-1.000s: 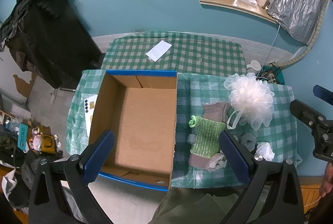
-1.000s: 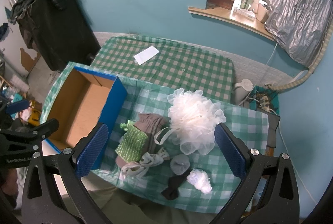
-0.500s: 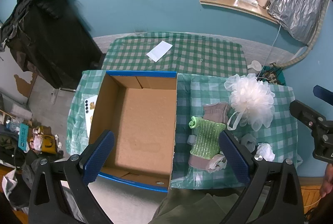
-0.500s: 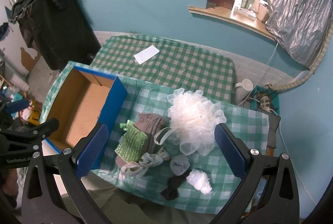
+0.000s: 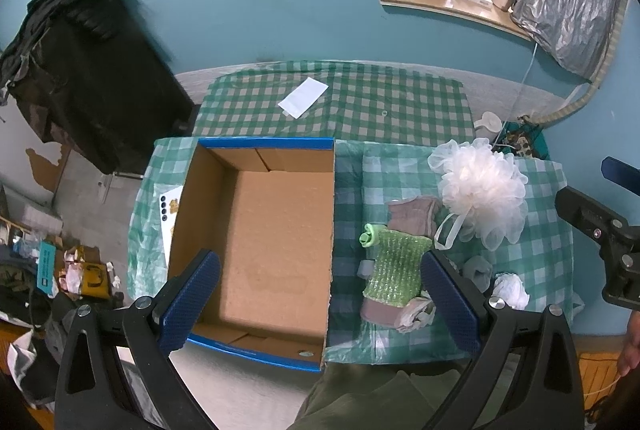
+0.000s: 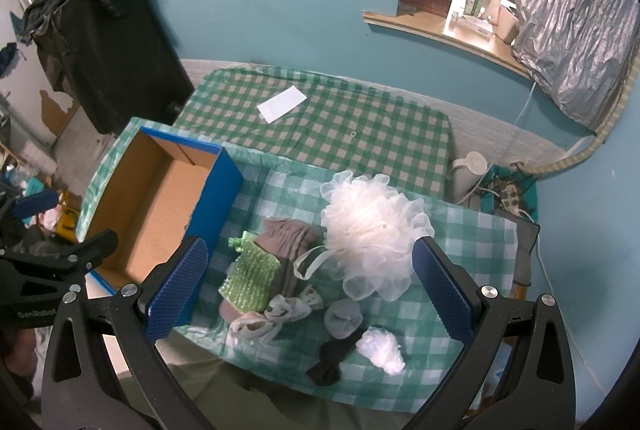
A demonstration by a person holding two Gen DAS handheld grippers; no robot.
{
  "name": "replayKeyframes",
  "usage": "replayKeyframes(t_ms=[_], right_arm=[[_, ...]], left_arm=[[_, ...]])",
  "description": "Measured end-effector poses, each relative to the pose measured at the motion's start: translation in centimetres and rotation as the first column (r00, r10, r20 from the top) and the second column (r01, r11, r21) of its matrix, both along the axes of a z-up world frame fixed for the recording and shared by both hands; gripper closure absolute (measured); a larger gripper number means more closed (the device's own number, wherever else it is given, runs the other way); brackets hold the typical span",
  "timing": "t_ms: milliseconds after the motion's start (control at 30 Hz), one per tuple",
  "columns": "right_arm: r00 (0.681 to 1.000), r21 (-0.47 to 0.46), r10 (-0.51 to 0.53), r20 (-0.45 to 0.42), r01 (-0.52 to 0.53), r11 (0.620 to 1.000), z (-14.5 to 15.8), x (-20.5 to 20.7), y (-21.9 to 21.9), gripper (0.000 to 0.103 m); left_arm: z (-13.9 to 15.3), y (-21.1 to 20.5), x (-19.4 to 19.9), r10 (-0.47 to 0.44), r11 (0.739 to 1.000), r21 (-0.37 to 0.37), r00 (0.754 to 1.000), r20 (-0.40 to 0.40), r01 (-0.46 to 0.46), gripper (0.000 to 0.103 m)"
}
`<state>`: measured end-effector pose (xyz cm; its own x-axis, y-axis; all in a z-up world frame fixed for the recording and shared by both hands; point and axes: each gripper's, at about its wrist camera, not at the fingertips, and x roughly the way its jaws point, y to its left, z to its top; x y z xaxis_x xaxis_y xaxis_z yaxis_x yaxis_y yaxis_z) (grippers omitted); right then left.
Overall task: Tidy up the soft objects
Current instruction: 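Reach the right tool to the white mesh puff while the left tool reaches the green glittery sleeve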
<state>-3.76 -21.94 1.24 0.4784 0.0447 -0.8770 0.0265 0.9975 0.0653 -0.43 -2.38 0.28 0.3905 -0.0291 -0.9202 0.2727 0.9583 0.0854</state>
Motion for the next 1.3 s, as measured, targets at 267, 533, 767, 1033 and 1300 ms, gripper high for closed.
replayKeyframes(t_ms=[267, 533, 767, 1033, 1300], right_arm=[[1.0, 0.002, 0.009, -0.012, -0.009, 1.0, -0.3, -0.2, -0.8, 0.001], [0.999, -0.021, 0.017, -0.047, -0.018, 1.0, -2.0, 0.8, -3.3, 0.001], [0.996, -0.055, 0.046, -0.074, -0.05, 0.997, -3.6, 2.2, -5.8, 0.001], [0.988, -0.064, 0.083, -0.134, -0.092, 0.994, -7.1, 4.6, -7.8, 0.001], [0.976, -0.057, 0.121, -0.183, -0.133, 0.989, -10.8, 6.3, -7.9, 0.001]], left_arm=[[-1.0, -0.5, 0.0, 0.007, 1.0, -0.006, 1.0, -0.02, -0.007, 0.001], [-3.1, -1.3, 0.1, -0.004, 1.0, 0.014, 0.999, -0.044, 0.004, 0.001], [-5.0, -2.5, 0.7, -0.028, 0.999, 0.033, 0.999, -0.027, 0.029, 0.001], [-7.6, -4.2, 1.2, -0.067, 0.992, 0.105, 0.998, -0.004, 0.067, 0.001], [-11.3, -5.7, 1.4, -0.085, 0.983, 0.16, 0.996, -0.013, 0.086, 0.001]])
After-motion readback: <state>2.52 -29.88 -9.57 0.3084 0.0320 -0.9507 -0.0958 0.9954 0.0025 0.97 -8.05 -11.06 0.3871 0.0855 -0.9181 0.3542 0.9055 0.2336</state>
